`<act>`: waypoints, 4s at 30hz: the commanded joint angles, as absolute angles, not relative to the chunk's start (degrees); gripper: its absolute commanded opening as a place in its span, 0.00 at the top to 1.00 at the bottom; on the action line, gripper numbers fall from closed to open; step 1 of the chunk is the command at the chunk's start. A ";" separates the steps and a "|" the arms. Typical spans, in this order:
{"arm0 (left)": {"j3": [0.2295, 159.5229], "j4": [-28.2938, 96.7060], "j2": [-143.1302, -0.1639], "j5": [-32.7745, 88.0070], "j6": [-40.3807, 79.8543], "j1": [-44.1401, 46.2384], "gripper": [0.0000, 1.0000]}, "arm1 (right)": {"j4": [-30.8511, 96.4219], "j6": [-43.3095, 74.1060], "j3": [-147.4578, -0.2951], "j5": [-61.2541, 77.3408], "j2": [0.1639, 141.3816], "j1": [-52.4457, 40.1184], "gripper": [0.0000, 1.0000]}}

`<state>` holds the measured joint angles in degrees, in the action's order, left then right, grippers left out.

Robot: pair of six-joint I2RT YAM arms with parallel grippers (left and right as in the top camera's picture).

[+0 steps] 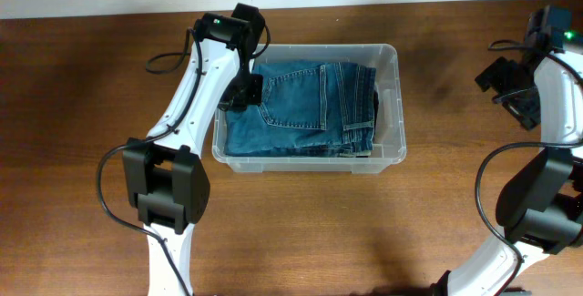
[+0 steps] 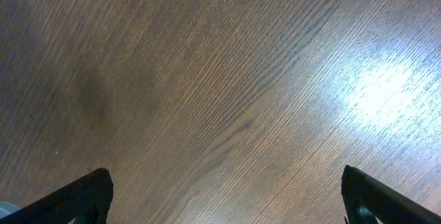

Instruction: Pack container

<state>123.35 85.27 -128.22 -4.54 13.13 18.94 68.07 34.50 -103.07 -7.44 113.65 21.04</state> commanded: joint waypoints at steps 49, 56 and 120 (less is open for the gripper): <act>127.39 66.54 -130.13 3.03 14.55 34.92 0.99 | 68.10 35.00 -103.07 -8.16 113.91 21.41 0.02; 127.39 59.68 -136.99 3.01 14.50 35.90 0.99 | 68.10 35.00 -103.07 -8.16 113.91 21.41 0.01; 116.95 89.43 -55.05 -5.76 15.18 10.70 0.00 | 68.10 35.00 -103.07 -8.16 113.91 21.41 0.02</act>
